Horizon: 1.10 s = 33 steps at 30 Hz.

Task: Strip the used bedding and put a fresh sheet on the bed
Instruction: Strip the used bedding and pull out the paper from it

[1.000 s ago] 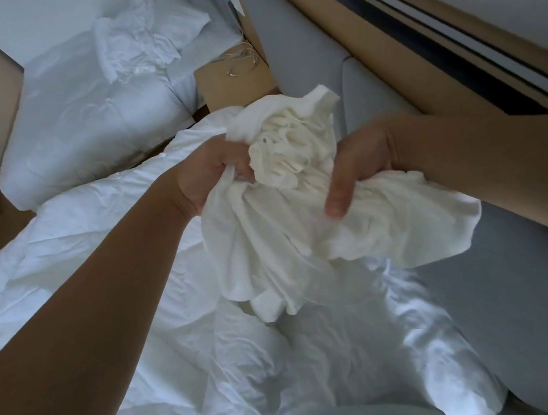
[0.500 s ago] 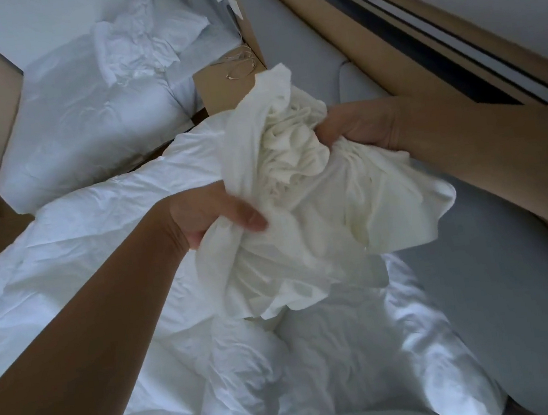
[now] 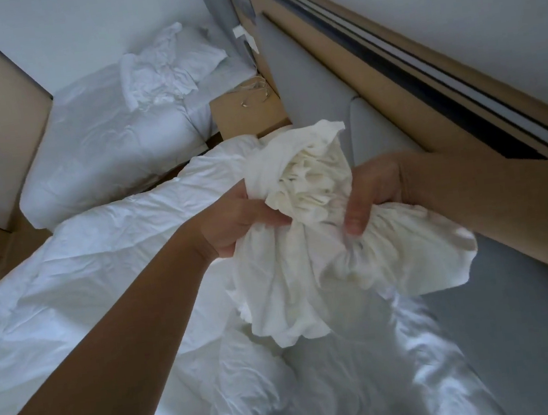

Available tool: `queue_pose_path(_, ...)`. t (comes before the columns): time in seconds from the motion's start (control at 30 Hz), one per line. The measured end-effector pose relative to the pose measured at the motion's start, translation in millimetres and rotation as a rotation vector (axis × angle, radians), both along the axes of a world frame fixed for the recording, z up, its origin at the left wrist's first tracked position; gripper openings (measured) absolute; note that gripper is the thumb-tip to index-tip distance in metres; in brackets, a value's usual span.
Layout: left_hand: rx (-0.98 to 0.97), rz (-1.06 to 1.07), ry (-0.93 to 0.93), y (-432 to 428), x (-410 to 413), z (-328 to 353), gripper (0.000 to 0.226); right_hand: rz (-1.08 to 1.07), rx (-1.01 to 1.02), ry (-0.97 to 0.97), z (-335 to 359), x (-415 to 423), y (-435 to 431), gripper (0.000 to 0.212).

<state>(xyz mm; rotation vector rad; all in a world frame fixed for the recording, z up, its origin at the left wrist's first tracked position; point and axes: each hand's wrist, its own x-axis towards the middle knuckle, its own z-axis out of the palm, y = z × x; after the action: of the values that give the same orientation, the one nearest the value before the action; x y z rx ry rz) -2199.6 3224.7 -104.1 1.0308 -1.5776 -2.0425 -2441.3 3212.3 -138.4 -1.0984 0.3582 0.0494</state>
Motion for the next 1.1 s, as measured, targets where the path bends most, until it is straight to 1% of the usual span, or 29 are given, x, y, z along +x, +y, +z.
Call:
queue_pose_path(0.07,-0.03,0.026,-0.013,0,-1,-2,0.044,-0.062,0.011,-0.078,0,2,4,0.049)
queue_pose_path(0.13,0.002,0.017,-0.031,-1,2,-2,0.042,-0.162,0.001,-0.063,-3,1,2,0.052)
queue_pose_path(0.2,0.076,-0.028,-0.062,0,10,-3,0.042,-0.24,-0.024,-0.067,-5,3,-1,0.044)
queue_pose_path(0.3,0.199,-0.099,-0.097,4,18,-9,0.048,-0.482,-0.085,-0.066,-8,9,-10,0.038)
queue_pose_path(0.37,0.213,-0.15,-0.107,9,15,-11,0.047,-0.591,-0.09,-0.062,-12,13,-16,0.035)
queue_pose_path(0.47,0.194,-0.18,-0.144,18,1,-17,0.049,-0.628,-0.166,-0.037,-21,14,-22,0.025)
queue_pose_path(0.53,0.179,-0.19,-0.131,23,-6,-23,0.05,-0.62,-0.208,-0.03,-22,12,-23,0.025)
queue_pose_path(0.63,0.226,-0.177,-0.14,24,-7,-28,0.051,-0.598,-0.241,-0.05,-17,9,-24,0.03)
queue_pose_path(0.7,0.257,-0.213,-0.203,21,-4,-26,0.049,-0.61,-0.285,-0.027,-16,7,-24,0.033)
queue_pose_path(0.77,0.258,-0.282,-0.308,19,0,-22,0.047,-0.631,-0.354,0.073,-18,8,-24,0.035)
queue_pose_path(0.87,0.228,-0.428,-0.42,14,7,-16,0.045,-0.605,-0.308,0.136,-19,14,-19,0.014)
queue_pose_path(0.9,0.226,-0.441,-0.422,12,10,-13,0.044,-0.575,-0.274,0.14,-18,14,-19,0.018)
queue_pose_path(0.93,0.231,-0.411,-0.399,8,13,-12,0.042,-0.523,-0.24,0.155,-16,12,-19,0.021)
queue_pose_path(1.0,0.257,-0.255,-0.267,2,21,-11,0.04,-0.32,-0.151,0.158,-10,10,-17,0.023)
queue_pose_path(1.07,0.262,-0.085,-0.106,-4,25,-12,0.041,-0.147,-0.046,0.14,-7,9,-11,0.044)
queue_pose_path(1.1,0.258,-0.036,-0.045,-5,25,-13,0.042,-0.096,-0.023,0.122,-9,9,-9,0.049)
